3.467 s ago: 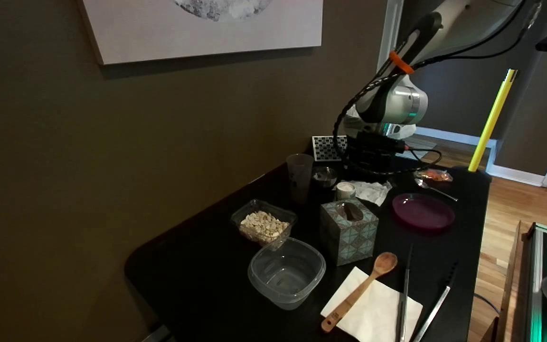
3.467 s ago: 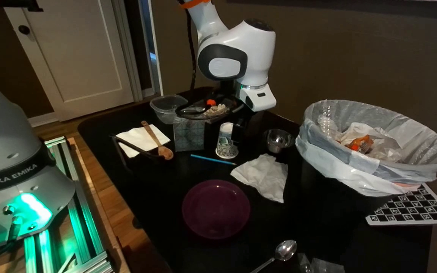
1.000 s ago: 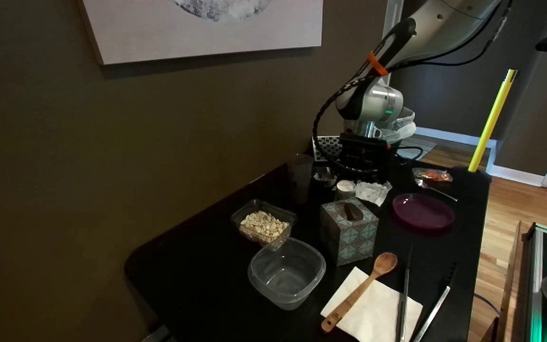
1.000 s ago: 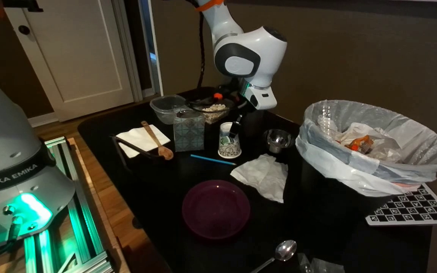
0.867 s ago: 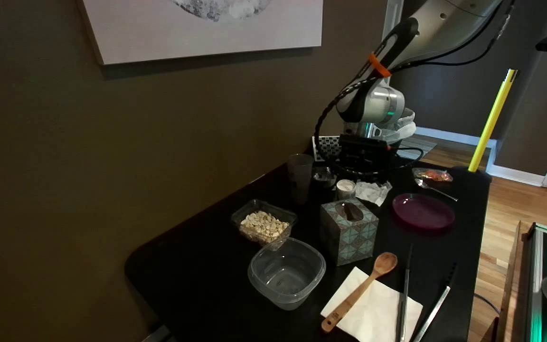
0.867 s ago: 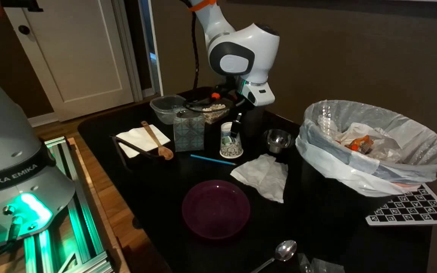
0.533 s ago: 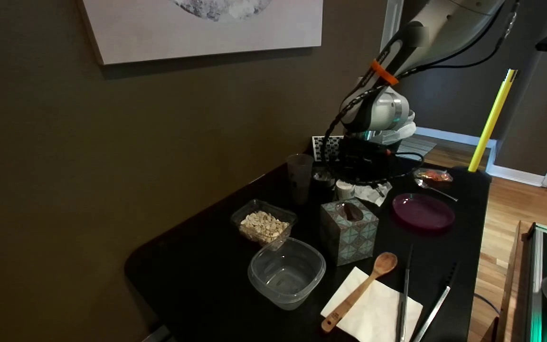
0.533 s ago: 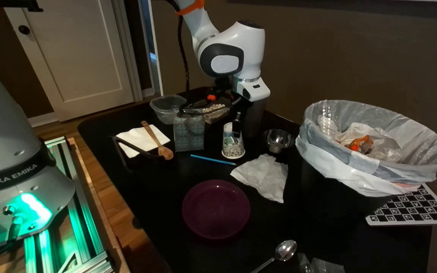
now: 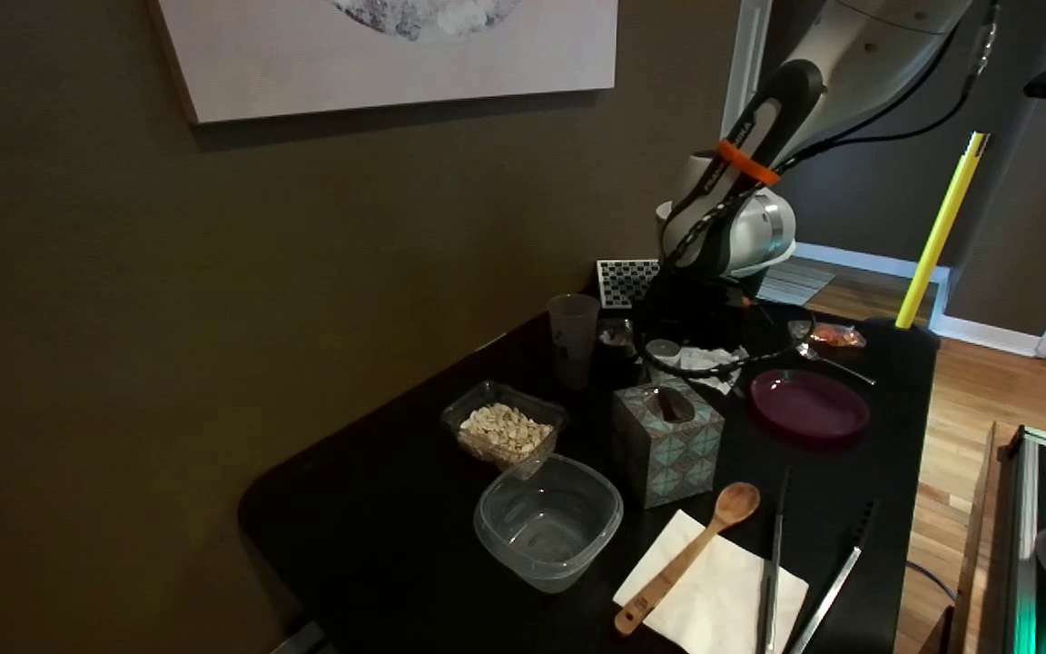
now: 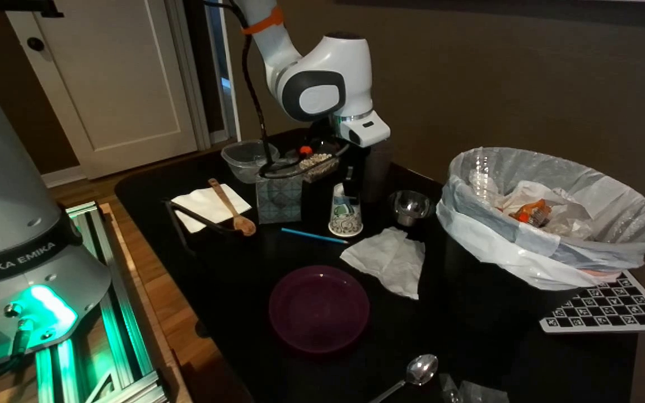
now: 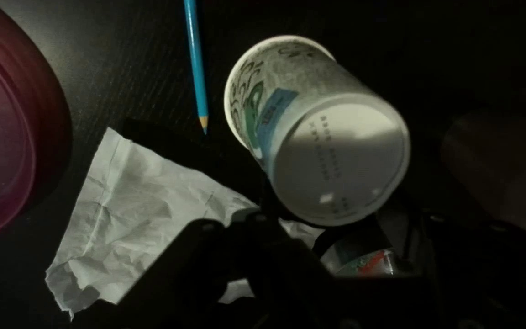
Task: Set the cup straight
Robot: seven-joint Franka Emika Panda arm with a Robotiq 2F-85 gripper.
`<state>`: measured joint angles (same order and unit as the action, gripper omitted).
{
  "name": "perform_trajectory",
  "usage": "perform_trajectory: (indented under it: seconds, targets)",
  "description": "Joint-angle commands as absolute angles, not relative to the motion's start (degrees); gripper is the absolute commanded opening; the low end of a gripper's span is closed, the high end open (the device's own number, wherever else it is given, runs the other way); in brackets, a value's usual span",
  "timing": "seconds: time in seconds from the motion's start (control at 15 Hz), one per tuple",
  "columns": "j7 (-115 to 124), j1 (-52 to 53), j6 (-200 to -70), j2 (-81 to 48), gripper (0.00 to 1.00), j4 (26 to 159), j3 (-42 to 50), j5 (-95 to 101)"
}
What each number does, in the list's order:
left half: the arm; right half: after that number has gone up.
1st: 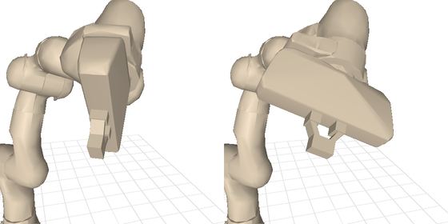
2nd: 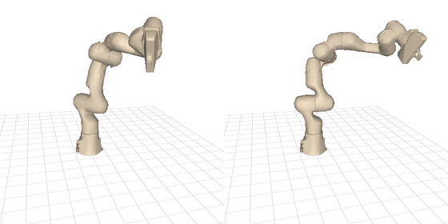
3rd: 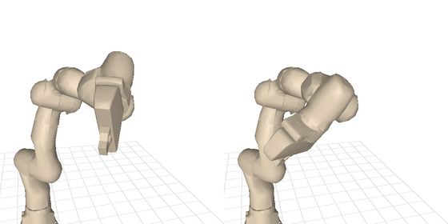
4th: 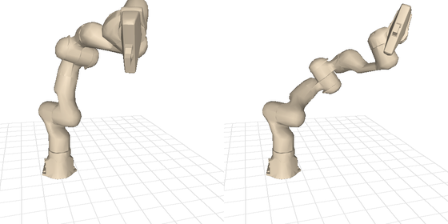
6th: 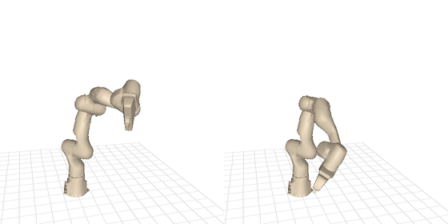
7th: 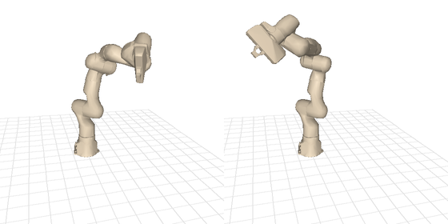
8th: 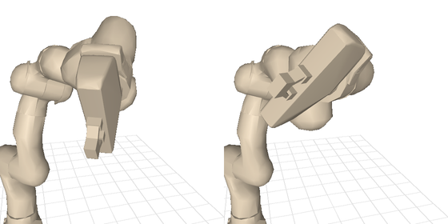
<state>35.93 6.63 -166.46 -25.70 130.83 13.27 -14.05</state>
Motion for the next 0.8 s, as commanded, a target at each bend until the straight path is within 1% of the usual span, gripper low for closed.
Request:
perform_trajectory:
  seconds: [0.0, 0.2, 0.33, 0.73]
  targets:
    - [38.8, 9.5, -168.7, -24.3, 0.31, 133.4, 15.9, -11.7]
    - [40.0, 11.8, -171.5, -23.5, 0.31, 134.8, 18.2, -10.4]
    - [41.0, 14.8, -176.0, -23.5, 0.31, 136.4, 21.2, -9.1]
    - [41.3, 26.7, -188.7, -27.2, 0.31, 140.5, 30.1, -11.1]
